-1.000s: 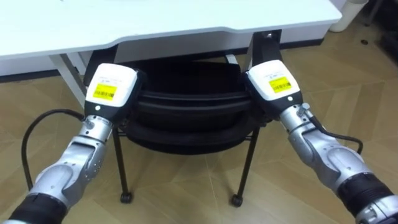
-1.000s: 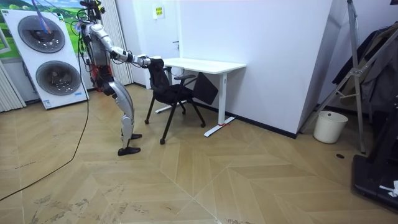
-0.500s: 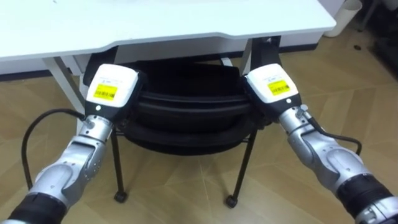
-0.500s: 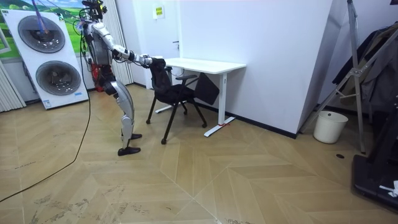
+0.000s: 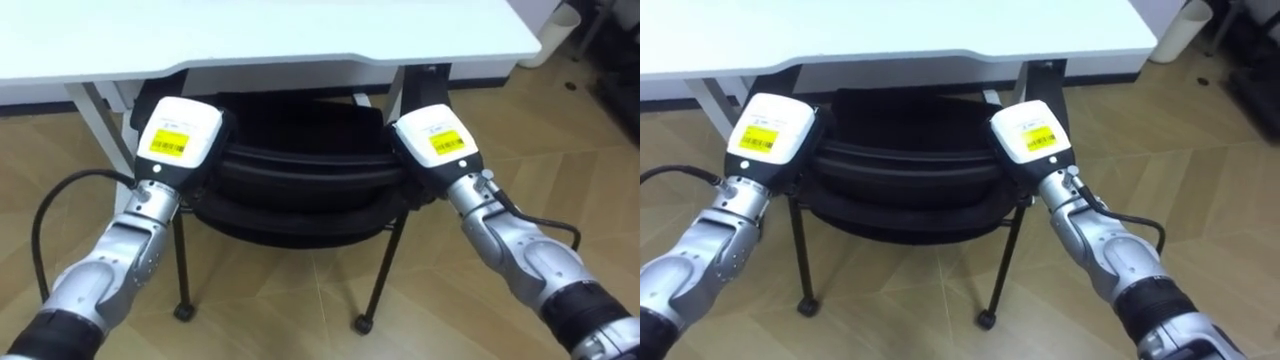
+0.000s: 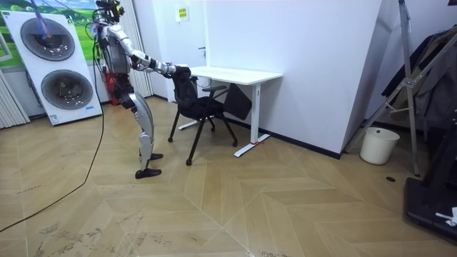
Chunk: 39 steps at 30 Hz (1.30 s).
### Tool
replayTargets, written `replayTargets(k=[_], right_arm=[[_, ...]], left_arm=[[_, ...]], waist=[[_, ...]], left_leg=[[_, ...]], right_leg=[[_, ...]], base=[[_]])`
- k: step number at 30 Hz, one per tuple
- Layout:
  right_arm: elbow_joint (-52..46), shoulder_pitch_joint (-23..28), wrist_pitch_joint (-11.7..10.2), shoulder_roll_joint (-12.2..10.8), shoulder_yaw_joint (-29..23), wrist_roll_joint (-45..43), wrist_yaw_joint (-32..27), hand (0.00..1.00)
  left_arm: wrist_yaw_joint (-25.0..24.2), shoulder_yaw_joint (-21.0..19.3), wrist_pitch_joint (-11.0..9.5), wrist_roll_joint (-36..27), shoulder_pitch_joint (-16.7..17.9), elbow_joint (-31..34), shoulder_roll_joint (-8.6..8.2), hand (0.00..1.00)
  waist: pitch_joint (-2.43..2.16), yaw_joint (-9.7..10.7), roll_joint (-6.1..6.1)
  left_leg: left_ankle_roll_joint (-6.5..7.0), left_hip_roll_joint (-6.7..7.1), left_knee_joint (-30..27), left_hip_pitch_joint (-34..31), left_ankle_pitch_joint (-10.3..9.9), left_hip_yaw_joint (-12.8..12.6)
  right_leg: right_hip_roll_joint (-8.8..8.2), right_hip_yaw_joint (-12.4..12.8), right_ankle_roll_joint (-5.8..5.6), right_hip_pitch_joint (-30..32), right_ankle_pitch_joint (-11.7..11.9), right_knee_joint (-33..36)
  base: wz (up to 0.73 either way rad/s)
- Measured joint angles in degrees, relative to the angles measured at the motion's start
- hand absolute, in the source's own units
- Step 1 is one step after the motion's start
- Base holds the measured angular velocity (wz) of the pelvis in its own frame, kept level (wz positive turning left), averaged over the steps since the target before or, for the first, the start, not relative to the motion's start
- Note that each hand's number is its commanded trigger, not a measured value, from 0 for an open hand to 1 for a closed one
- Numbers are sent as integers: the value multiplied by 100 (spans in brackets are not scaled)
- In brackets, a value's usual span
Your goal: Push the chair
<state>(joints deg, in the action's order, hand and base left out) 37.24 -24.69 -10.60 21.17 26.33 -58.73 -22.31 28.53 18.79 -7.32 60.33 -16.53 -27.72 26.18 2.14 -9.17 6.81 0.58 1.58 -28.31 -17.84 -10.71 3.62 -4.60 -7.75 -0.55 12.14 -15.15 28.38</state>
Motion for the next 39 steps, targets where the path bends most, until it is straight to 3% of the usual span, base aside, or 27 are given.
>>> replayTargets(k=[6, 10, 12, 13, 14, 15, 19, 22, 25, 26, 31, 33, 35, 36, 37, 38, 39], right_arm=[[-122, 10, 22, 21, 141, 2, 78, 100], [-387, 31, 195, 39, 192, -2, 195, 100], [-437, 31, 233, 63, 219, -2, 234, 0], [-439, 31, 268, 67, 274, -2, 257, 0], [-474, 31, 335, 64, 354, -2, 301, 0], [-522, 31, 371, 64, 374, -2, 352, 0], [-889, 30, 660, 18, 375, 209, 846, 0], [-889, 25, 934, -115, 218, 477, 1145, 0], [-961, 24, 944, -172, 81, 667, 1265, 0], [-1128, 22, 939, -174, 44, 736, 1299, 0], [-1291, 7, 768, -147, -80, 885, 1377, 0], [-1338, 8, 626, -96, -259, 839, 1382, 0], [-1524, 4, 411, 219, -366, 838, 1444, 0], [-1633, 4, 356, 316, -368, 838, 1475, 0], [-2065, 5, 267, 573, -439, 853, 1492, 0], [-2573, 0, 146, 816, -728, 1008, 1475, 0], [-2763, -28, 123, 865, -949, 1156, 1358, 0]], left_arm=[[-53, -130, 120, 138, 284, 323, -16, 100], [-53, -296, 196, 227, 425, 485, -92, 100], [-52, -304, 210, 230, 449, 505, -103, 100], [-54, -303, 235, 236, 487, 506, -111, 89], [-56, -303, 273, 237, 558, 539, -110, 16], [-66, -306, 308, 237, 602, 588, -101, 0], [-208, -451, 439, 250, 874, 896, -147, 0], [-404, -607, 507, 204, 917, 980, -476, 0], [-469, -756, 584, 87, 958, 1084, -724, 0], [-514, -754, 598, -35, 961, 1107, -726, 0], [-563, -852, 648, -295, 958, 1134, -720, 0], [-685, -975, 653, -356, 957, 1365, -676, 0], [-864, -1044, 656, -401, 956, 1652, -345, 0], [-891, -1109, 655, -449, 956, 1654, -269, 0], [-968, -1270, 659, -452, 956, 1679, -130, 0], [-1107, -1308, 662, -450, 956, 1720, 34, 0], [-1157, -1313, 662, -456, 956, 1722, 91, 0]], waist=[[-14, -51, 18], [-15, -97, 16], [-16, -147, 14], [-17, -198, 12], [-22, -232, 6], [-25, -232, 1], [-39, -350, -24], [-90, -421, -63], [-104, -590, -80], [-122, -604, -84], [-119, -524, -105], [-111, -494, -133], [-102, -365, -167], [-100, -325, -171], [-96, -226, -177], [-76, -146, -207], [-65, -109, -223]], left_leg=[[-78, -76, 239, 155, 44, 123], [-132, -88, 313, 186, 63, 184], [-151, -86, 356, 222, 58, 228], [-161, -85, 400, 299, 52, 269], [-172, -84, 455, 378, 46, 282], [-173, -81, 469, 397, 44, 290], [-183, -92, 486, 435, 41, 328], [-200, -68, 497, 462, 30, 450], [-203, -51, 573, 633, 35, 456], [-203, -46, 589, 662, 34, 469], [-212, -6, 557, 679, 52, 578], [-210, -22, 557, 673, 58, 582], [-190, -30, 575, 669, 83, 593], [-187, -31, 583, 658, 89, 582], [-182, -40, 609, 633, 108, 555], [-177, -50, 635, 635, 117, 548], [-177, -62, 646, 644, 117, 534]], right_leg=[[93, -114, 92, -217, 51, -296], [104, -252, 151, -228, 33, -281], [85, -348, 176, -264, 19, -279], [85, -370, 178, -323, 17, -285], [84, -381, 184, -383, 4, -293], [85, -392, 186, -404, -2, -304], [94, -509, 207, -514, -15, -433], [94, -661, 209, -658, -14, -553], [86, -676, 207, -820, -15, -658], [89, -677, 201, -844, -20, -707], [101, -745, 175, -994, -34, -803], [133, -741, 164, -1024, 9, -901], [143, -780, 156, -1097, 67, -964], [139, -772, 156, -1076, 76, -966], [144, -746, 154, -1041, 114, -989], [174, -730, 149, -1071, 180, -1096], [189, -723, 151, -1098, 225, -1161]], base=[[5], [10], [9], [5], [5], [8], [5], [22], [6], [8], [12], [6], [10], [0], [-12], [-14], [-10]])
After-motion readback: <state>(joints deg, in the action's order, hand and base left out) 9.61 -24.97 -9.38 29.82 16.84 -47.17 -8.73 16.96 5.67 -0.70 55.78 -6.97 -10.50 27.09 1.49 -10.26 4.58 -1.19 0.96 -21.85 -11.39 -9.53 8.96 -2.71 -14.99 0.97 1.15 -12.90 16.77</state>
